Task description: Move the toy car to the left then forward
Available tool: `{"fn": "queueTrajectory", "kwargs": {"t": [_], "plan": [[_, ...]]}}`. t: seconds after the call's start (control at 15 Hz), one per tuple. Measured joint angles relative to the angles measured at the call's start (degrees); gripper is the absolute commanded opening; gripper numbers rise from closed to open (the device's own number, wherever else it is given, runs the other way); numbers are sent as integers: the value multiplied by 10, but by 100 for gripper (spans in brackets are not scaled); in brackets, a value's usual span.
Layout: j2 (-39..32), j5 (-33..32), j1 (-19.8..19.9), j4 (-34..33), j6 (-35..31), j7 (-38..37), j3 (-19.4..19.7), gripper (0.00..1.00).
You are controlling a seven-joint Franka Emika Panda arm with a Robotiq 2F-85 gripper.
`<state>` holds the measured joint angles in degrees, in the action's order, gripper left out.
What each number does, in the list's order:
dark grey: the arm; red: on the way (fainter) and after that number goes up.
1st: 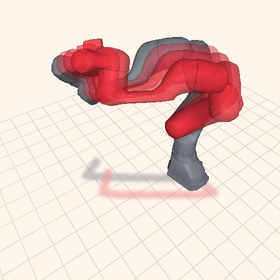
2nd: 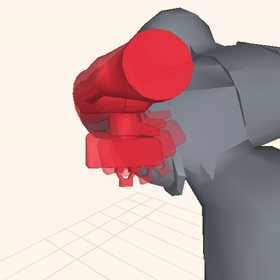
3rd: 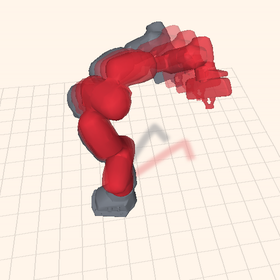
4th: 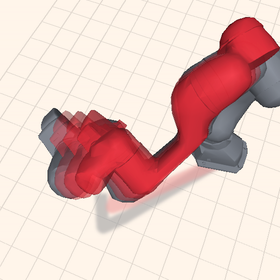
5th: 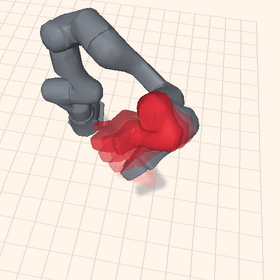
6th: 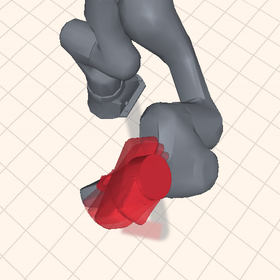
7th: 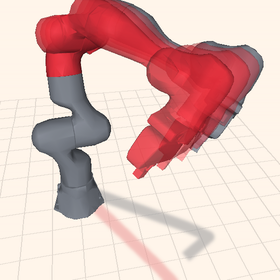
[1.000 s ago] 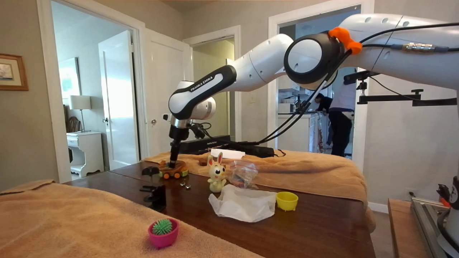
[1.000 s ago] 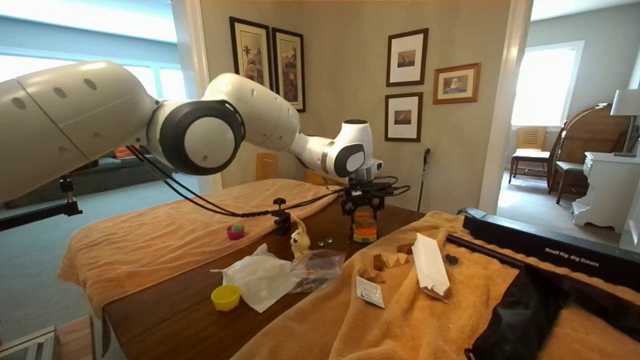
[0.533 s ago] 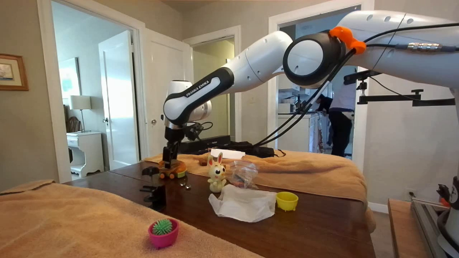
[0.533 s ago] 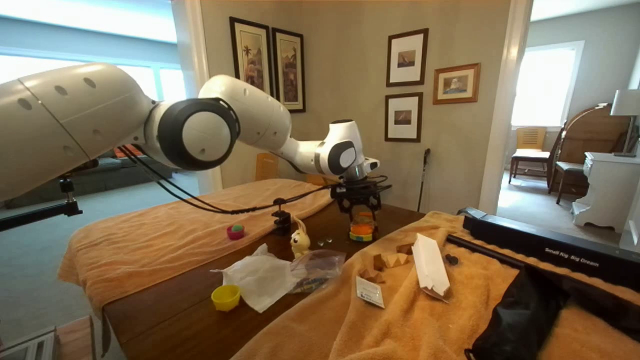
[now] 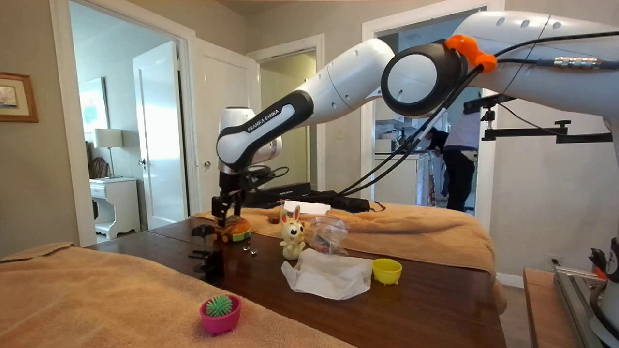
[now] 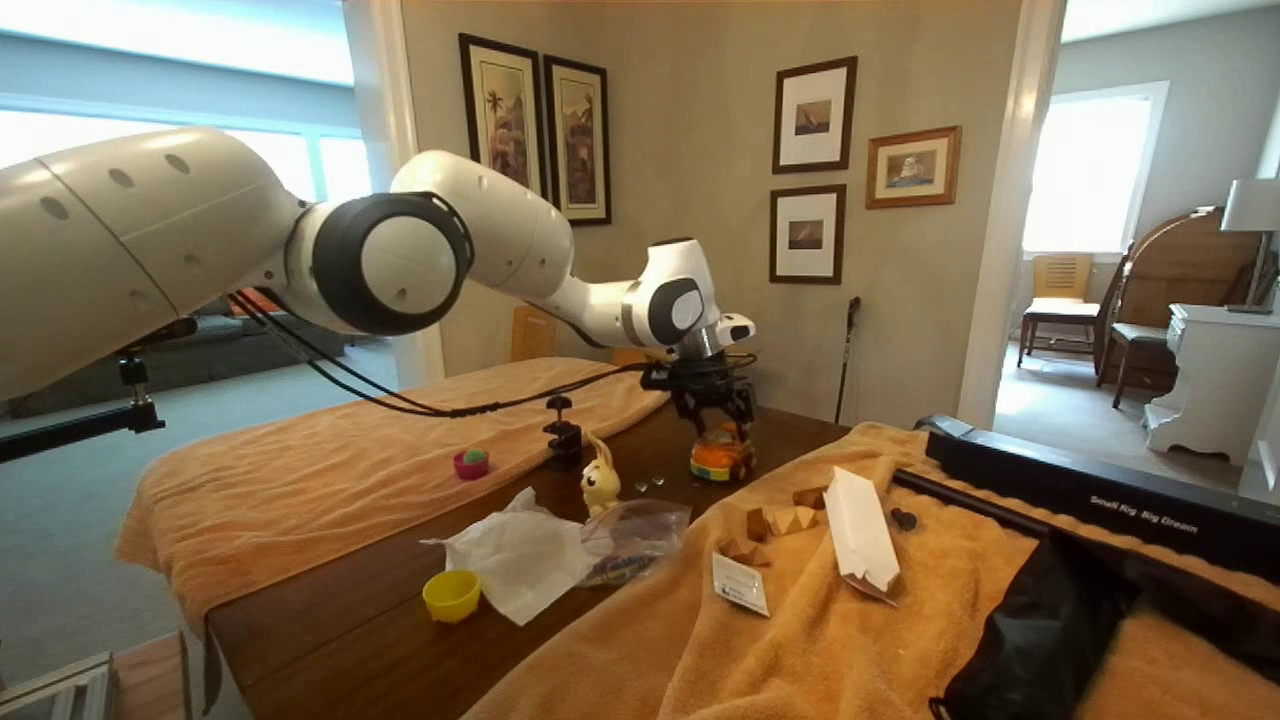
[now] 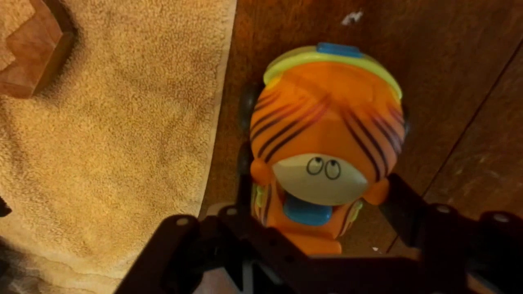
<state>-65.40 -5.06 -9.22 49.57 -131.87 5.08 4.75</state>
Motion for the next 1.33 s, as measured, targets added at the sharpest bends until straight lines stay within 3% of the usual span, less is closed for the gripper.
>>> {"fn": "queueTrajectory", "kwargs": {"t": [0.47, 0.53, 0.67, 1.33], "plan": [[0, 0, -3, -3, 12, -67, 10, 53], [0, 0, -4, -3, 15, -71, 11, 94], [0, 0, -6, -3, 17, -80, 15, 100], [5, 0, -3, -25, 33, -104, 16, 100]]}}
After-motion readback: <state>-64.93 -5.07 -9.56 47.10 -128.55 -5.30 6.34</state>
